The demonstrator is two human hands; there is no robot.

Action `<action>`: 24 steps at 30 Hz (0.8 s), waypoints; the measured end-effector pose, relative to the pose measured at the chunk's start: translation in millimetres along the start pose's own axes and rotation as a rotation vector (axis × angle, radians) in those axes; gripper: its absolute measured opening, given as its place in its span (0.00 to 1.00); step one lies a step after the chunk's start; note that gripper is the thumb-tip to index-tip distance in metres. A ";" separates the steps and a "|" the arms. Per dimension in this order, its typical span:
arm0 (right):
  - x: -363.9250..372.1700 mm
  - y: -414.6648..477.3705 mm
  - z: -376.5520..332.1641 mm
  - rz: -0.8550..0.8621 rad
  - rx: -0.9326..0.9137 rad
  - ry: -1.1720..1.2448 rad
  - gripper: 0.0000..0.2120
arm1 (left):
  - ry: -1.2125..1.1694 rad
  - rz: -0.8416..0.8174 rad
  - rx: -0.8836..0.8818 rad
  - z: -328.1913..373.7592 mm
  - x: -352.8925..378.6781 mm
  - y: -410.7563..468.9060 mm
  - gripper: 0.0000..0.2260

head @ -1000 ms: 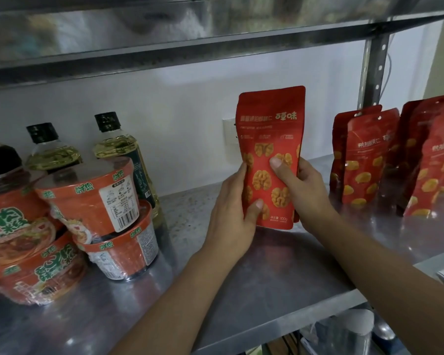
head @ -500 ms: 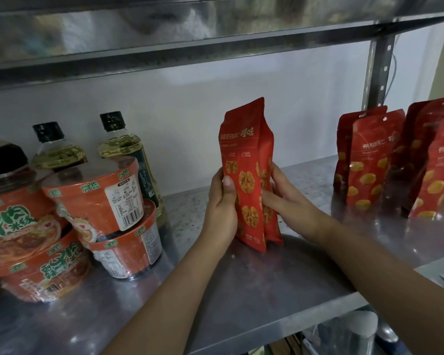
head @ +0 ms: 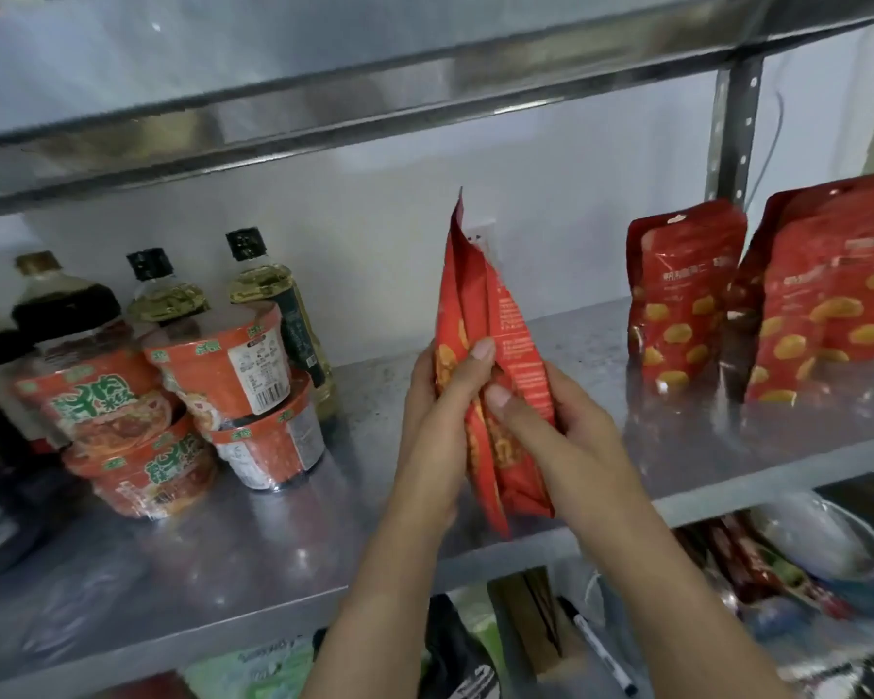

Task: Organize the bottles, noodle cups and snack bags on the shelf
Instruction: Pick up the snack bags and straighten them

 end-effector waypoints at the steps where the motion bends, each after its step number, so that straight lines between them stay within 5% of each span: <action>1: -7.0 -11.0 1.7 0.020 0.006 0.016 0.15 | -0.001 -0.010 -0.012 -3.3 6.8 -9.8 0.23; 7: -45.5 -44.6 -3.4 0.120 -0.005 0.108 0.13 | 0.091 -0.015 0.022 -0.6 42.7 -38.0 0.22; 12: -45.5 -51.5 -26.4 0.017 0.021 0.180 0.17 | 0.061 -0.009 -0.003 26.6 53.5 -41.0 0.22; 17: -60.0 -66.0 -12.8 -0.084 0.270 0.414 0.27 | -0.112 -0.122 -0.183 32.7 67.9 -56.1 0.20; 20: -64.1 -77.0 -8.9 -0.203 0.388 0.507 0.27 | -0.022 -0.193 -0.242 31.8 74.7 -63.0 0.22; 24: -77.1 -85.8 -14.7 -0.132 0.370 0.514 0.25 | 0.134 -0.237 -0.259 38.6 85.5 -69.9 0.26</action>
Point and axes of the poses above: each hand's wrist, its own y-axis towards the middle knuckle, its own x-axis out of the palm, z = x × y, the point moved 6 cm from there along y, towards the middle knuckle, and after that the axes turned 6 degrees about x, right-handed, at the moved point
